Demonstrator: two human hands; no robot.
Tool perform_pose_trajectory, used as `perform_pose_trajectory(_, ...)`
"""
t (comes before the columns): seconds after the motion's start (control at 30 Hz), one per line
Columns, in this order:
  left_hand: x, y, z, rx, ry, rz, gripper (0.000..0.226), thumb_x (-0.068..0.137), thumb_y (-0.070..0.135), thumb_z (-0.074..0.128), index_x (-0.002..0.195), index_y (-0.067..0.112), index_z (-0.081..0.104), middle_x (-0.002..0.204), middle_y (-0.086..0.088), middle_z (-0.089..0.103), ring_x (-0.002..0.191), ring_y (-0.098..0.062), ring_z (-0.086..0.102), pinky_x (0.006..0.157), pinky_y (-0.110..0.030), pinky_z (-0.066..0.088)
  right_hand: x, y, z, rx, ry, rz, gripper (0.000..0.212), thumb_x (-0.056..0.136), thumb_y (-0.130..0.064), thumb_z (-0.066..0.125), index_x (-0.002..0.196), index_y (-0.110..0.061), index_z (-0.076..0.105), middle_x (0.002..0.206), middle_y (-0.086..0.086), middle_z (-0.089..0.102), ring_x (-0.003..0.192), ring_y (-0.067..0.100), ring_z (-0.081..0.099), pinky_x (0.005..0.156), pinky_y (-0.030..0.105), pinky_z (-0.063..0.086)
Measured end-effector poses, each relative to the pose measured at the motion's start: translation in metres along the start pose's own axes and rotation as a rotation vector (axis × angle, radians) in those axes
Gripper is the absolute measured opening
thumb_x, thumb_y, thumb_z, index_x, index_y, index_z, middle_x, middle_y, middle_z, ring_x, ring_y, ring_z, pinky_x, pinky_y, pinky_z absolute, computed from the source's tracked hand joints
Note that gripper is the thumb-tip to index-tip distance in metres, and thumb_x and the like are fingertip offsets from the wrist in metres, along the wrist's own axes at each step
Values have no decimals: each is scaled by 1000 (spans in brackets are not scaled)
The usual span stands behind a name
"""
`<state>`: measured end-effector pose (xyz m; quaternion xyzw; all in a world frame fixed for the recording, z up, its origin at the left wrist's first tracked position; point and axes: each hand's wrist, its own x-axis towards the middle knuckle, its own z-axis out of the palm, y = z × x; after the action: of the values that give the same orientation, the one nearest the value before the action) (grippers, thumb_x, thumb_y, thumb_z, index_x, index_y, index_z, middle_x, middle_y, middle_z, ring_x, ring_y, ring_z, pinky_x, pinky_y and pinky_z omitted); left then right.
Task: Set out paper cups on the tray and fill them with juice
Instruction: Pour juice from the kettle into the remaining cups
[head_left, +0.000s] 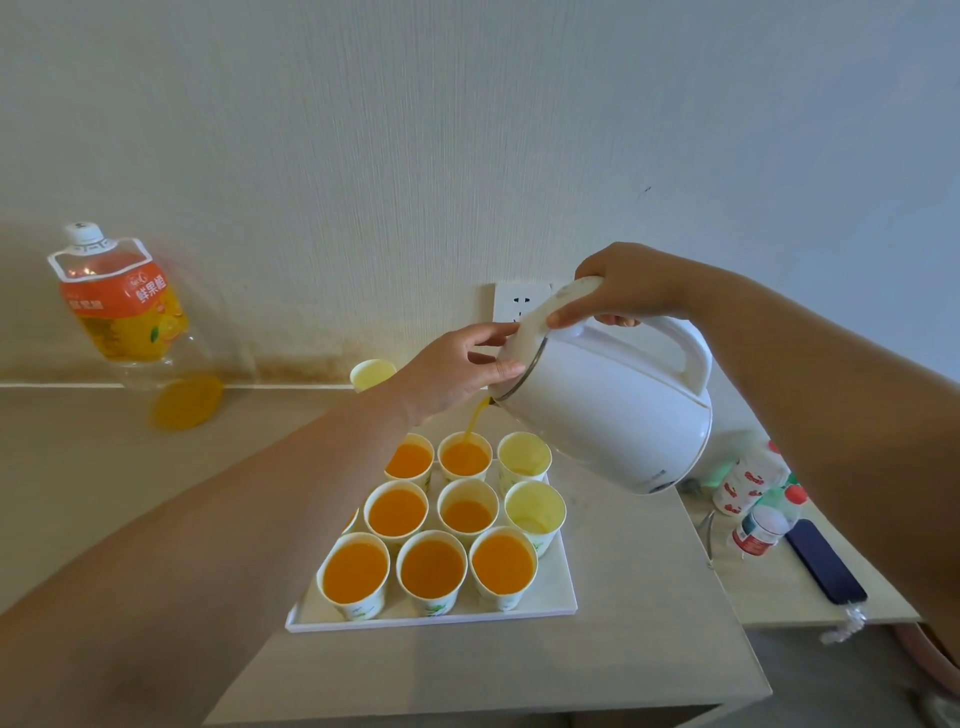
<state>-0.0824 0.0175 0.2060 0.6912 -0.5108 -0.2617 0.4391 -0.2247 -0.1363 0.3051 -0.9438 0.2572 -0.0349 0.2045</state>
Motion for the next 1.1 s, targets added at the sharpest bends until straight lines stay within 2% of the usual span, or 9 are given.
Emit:
perform_pose_trajectory(0.2, 0, 0, 1, -24, 20, -2, 49, 88, 30, 66, 135, 27, 52, 128, 7, 60, 113, -12, 58, 98, -33, 48, -2, 10, 7, 71, 28, -12, 39, 74, -42, 75, 63, -13, 51, 54, 2, 53, 49, 15, 46, 56, 25, 37)
perform_pose_trajectory(0.33, 2, 5, -1, -1, 52, 22, 49, 87, 34, 66, 134, 28, 53, 130, 6, 56, 113, -12, 56, 82, -18, 48, -5, 19, 6, 175, 62, -23, 37, 75, -39, 76, 64, -12, 53, 52, 0, 52, 48, 12, 44, 57, 26, 36)
perform_pose_trajectory(0.47, 6, 15, -4, 13, 98, 40, 48, 87, 35, 65, 133, 31, 52, 136, 4, 50, 118, -14, 51, 72, -11, 43, -7, 23, 1, 233, 107, -31, 36, 75, -39, 74, 65, -11, 54, 45, -6, 50, 44, 9, 42, 57, 26, 36)
perform_pose_trajectory(0.63, 8, 23, -3, 16, 89, 69, 50, 89, 34, 64, 136, 28, 50, 135, 6, 52, 115, -13, 52, 70, -8, 42, -9, 22, -9, 216, 110, -29, 38, 74, -42, 74, 66, -11, 55, 44, -7, 50, 44, 9, 42, 58, 26, 36)
perform_pose_trajectory(0.73, 7, 24, 3, -6, 60, 69, 51, 89, 33, 63, 138, 25, 50, 132, 8, 55, 113, -11, 54, 66, -1, 44, -12, 22, -12, 166, 92, -18, 38, 75, -43, 73, 66, -11, 56, 45, -5, 50, 46, 10, 43, 60, 27, 37)
perform_pose_trajectory(0.9, 7, 23, 17, -19, 14, 64, 49, 89, 31, 65, 136, 25, 52, 128, 10, 59, 108, -5, 59, 74, -4, 45, -16, 30, -13, 112, 50, 14, 38, 74, -43, 75, 63, -14, 54, 50, -2, 53, 46, 12, 44, 61, 29, 38)
perform_pose_trajectory(1.03, 8, 22, 30, -37, -8, 42, 50, 87, 30, 67, 135, 25, 53, 127, 8, 60, 110, -6, 60, 86, -14, 45, -20, 41, -10, 93, 35, 44, 39, 71, -43, 77, 64, -12, 54, 50, -1, 52, 46, 13, 44, 60, 29, 38)
perform_pose_trajectory(1.1, 9, 20, 35, -40, -14, 41, 50, 87, 29, 67, 134, 24, 53, 128, 8, 60, 111, -7, 60, 87, -15, 46, -21, 44, -8, 83, 29, 50, 39, 71, -44, 77, 66, -11, 55, 51, 0, 53, 46, 13, 44, 59, 29, 38)
